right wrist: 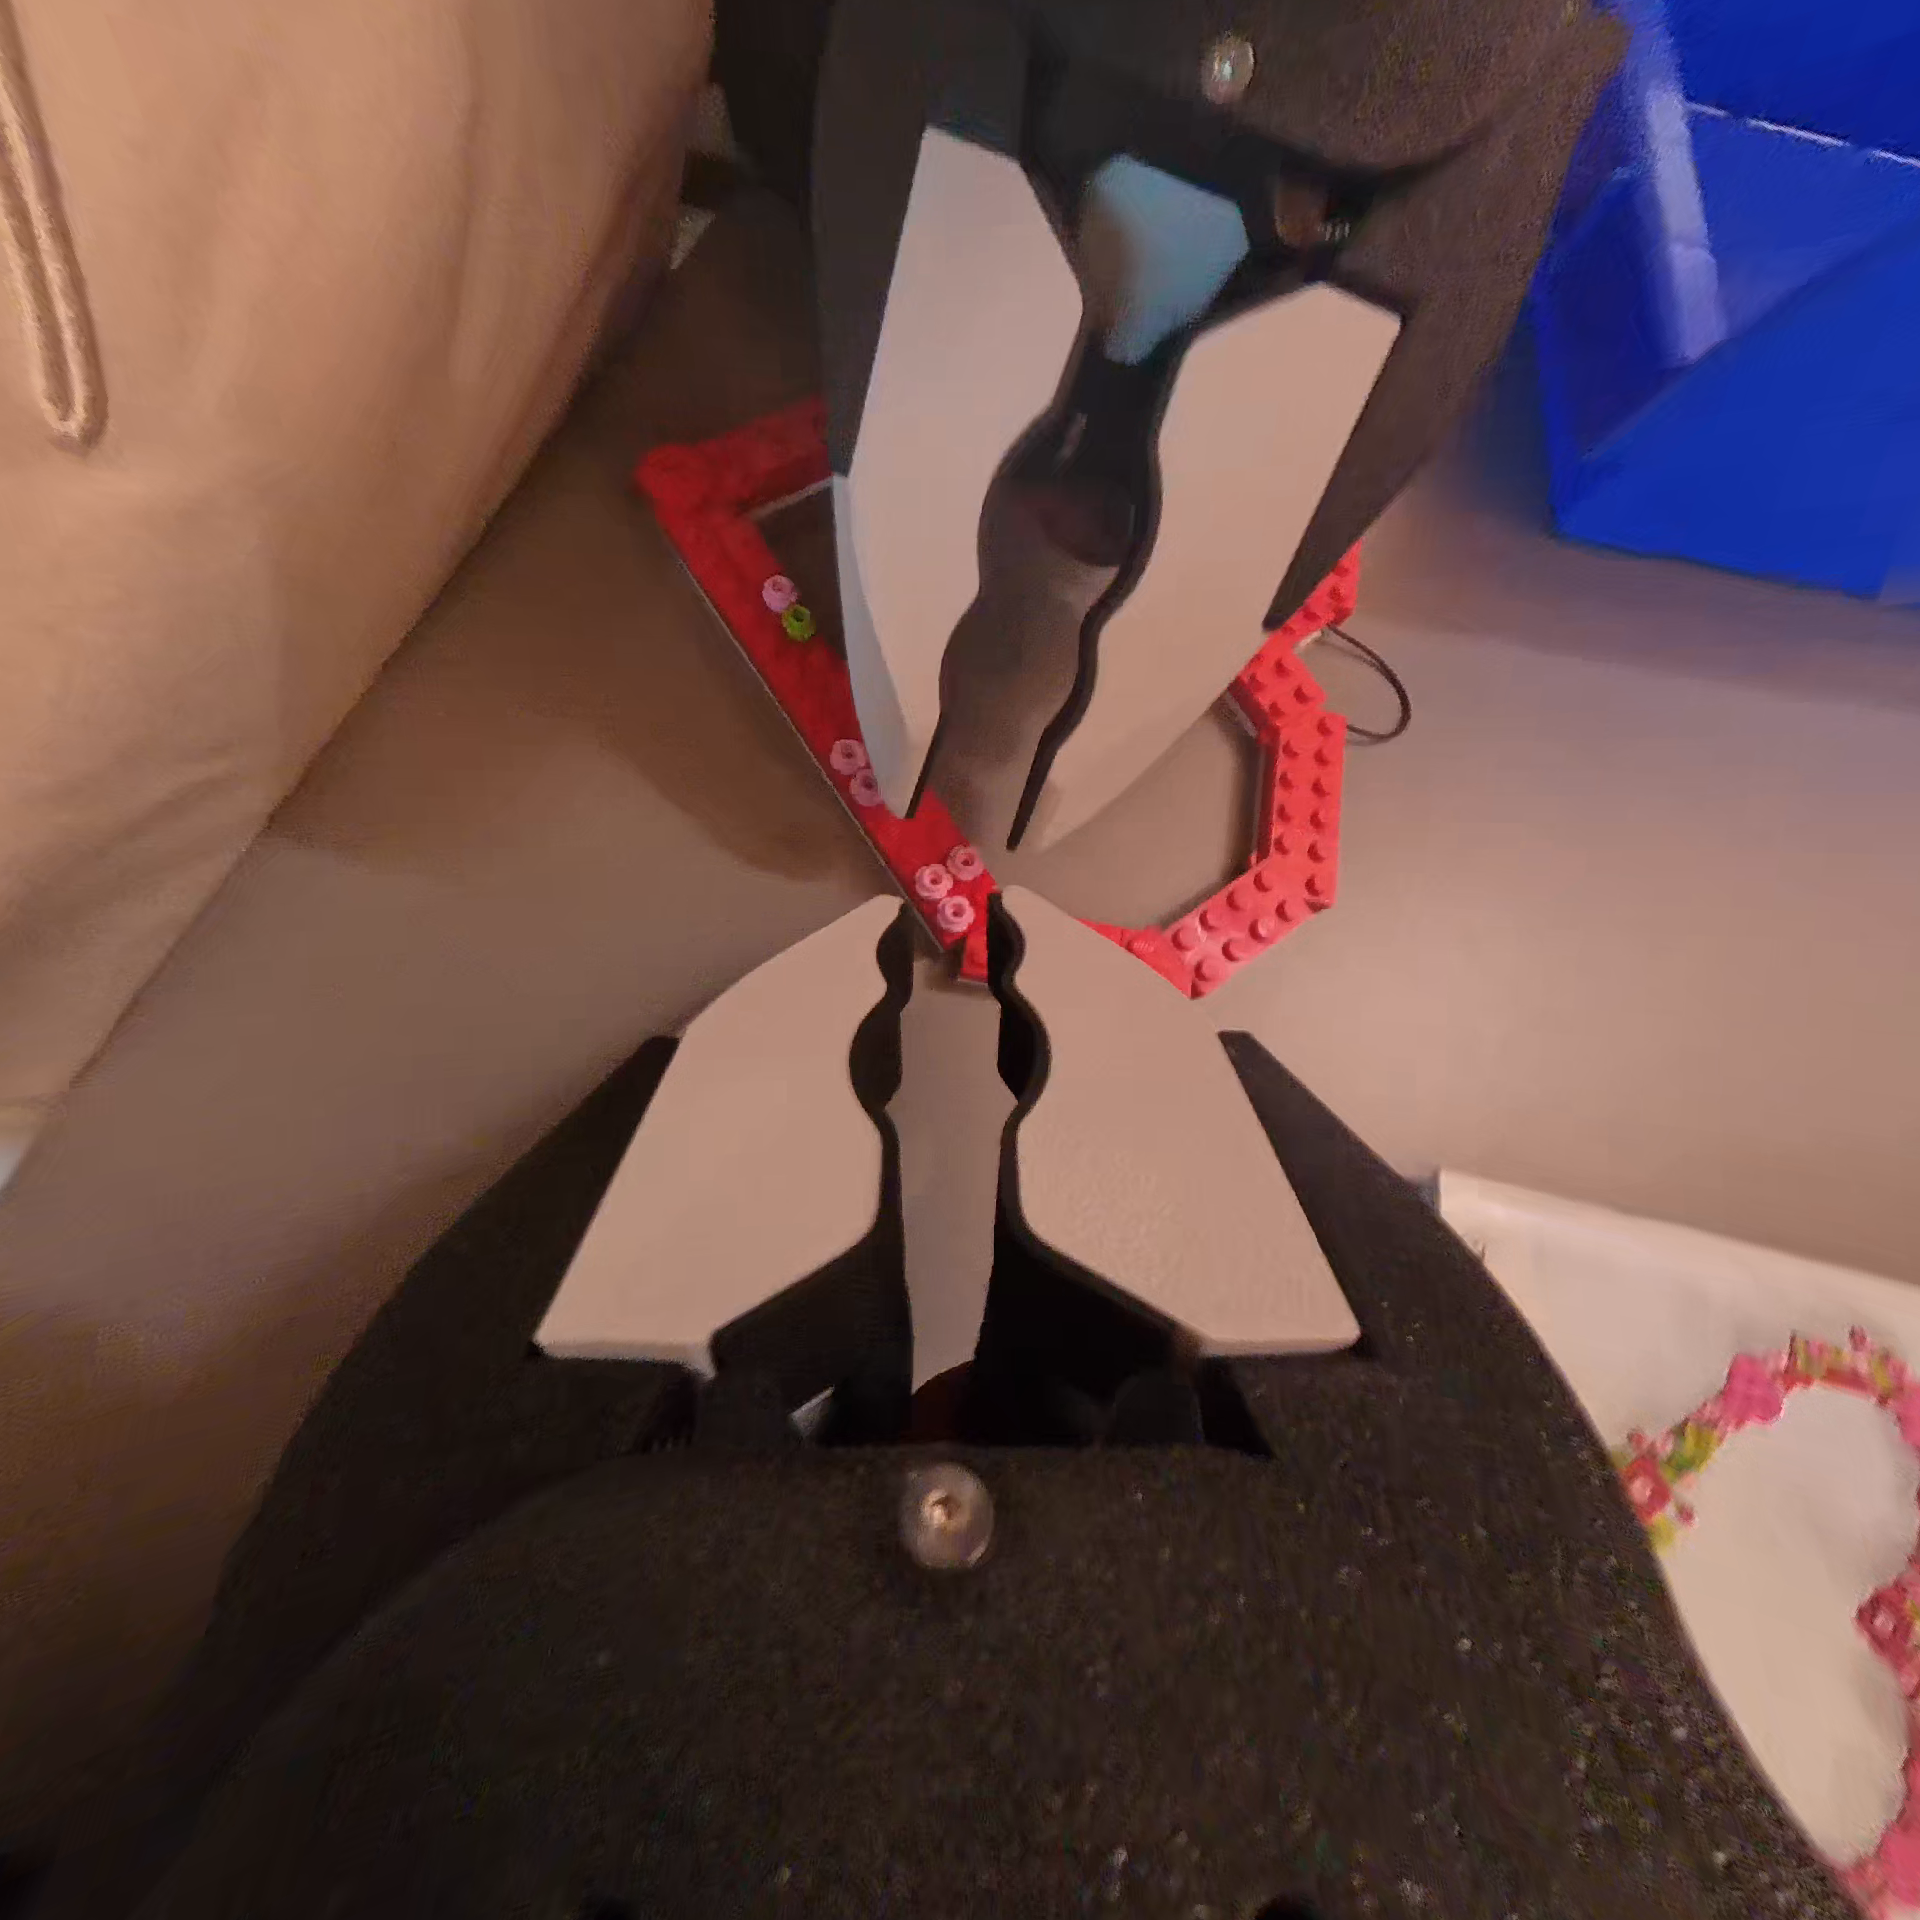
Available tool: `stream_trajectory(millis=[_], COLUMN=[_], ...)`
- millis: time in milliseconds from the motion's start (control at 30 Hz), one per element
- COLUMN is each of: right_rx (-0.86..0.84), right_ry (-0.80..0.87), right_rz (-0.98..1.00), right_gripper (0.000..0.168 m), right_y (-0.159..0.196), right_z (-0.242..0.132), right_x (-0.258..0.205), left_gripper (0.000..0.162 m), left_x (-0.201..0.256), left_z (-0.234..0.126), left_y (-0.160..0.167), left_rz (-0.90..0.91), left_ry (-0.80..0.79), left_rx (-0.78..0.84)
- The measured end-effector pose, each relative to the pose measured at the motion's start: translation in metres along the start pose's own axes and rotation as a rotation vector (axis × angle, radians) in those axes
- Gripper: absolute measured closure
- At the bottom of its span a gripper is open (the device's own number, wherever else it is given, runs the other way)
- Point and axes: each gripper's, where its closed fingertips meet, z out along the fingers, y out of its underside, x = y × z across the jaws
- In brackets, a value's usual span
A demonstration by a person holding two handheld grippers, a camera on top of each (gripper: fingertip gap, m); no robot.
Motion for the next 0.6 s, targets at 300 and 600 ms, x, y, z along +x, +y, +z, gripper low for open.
stream_trajectory(millis=[300,600], right_rx=[-0.073,0.016], right_ry=[-0.164,-0.101], right_rz=[-0.080,-0.005], right_gripper=[0.161,0.163], right_y=[0.012,0.011], right_z=[0.014,0.013], right_x=[-0.003,-0.005], left_gripper=[0.151,0.155], left_x=[0.001,0.000], left_z=[0.007,0.008], left_y=[0.005,0.006], left_rz=[-0.071,-0.112], left_ry=[0.038,0.050], left_rx=[0.032,0.053])
